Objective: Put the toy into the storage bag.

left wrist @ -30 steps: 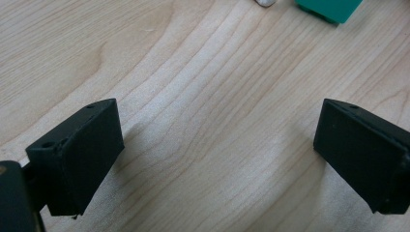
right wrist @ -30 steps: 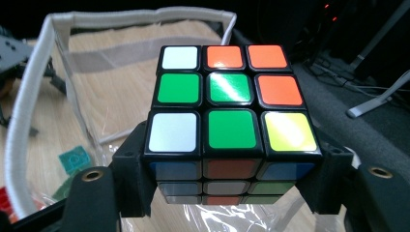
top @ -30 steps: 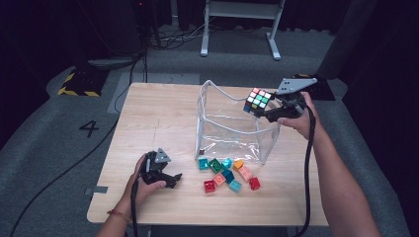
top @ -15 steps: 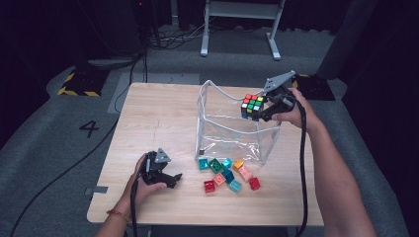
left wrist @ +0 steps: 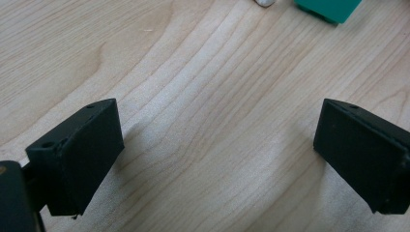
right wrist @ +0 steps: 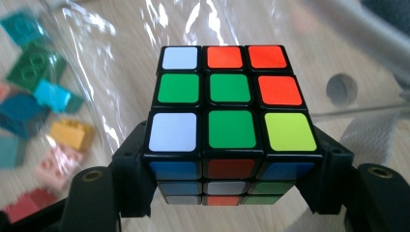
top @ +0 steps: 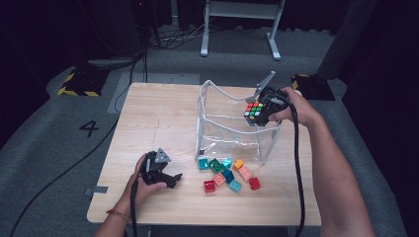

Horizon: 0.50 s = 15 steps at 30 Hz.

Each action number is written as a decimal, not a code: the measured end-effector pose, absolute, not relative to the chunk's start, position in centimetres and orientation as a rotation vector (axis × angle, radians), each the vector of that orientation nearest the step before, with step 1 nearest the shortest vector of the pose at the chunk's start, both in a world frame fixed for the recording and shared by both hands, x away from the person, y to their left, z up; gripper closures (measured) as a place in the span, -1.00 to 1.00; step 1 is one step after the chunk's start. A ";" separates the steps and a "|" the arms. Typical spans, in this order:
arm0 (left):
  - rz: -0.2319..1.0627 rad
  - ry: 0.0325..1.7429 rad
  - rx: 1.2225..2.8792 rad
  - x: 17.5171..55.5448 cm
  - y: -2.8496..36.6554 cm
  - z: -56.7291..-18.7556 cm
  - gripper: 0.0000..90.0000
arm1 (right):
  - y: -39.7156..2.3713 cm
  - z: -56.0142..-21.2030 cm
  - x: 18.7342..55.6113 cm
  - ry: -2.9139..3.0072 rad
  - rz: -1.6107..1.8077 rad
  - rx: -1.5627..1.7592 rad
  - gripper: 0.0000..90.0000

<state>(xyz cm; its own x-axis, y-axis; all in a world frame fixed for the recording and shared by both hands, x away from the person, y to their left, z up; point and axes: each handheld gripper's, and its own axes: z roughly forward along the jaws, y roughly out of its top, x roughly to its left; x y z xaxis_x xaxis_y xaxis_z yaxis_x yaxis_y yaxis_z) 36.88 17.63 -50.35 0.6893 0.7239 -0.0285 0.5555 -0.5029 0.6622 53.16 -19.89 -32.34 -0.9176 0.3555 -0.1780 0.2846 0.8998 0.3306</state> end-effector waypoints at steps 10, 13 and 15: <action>0.332 0.975 2.242 36.9 17.6 -50.4 -0.92 | -20.5 -32.2 53.1 2.850 0.202 0.577 -0.25; 0.332 0.975 2.242 36.9 17.6 -50.4 -0.92 | -20.7 -32.2 53.1 2.851 0.175 0.572 -0.25; 0.333 0.975 2.242 36.9 17.6 -50.4 -0.92 | -20.8 -32.3 53.2 2.856 0.160 0.586 -0.25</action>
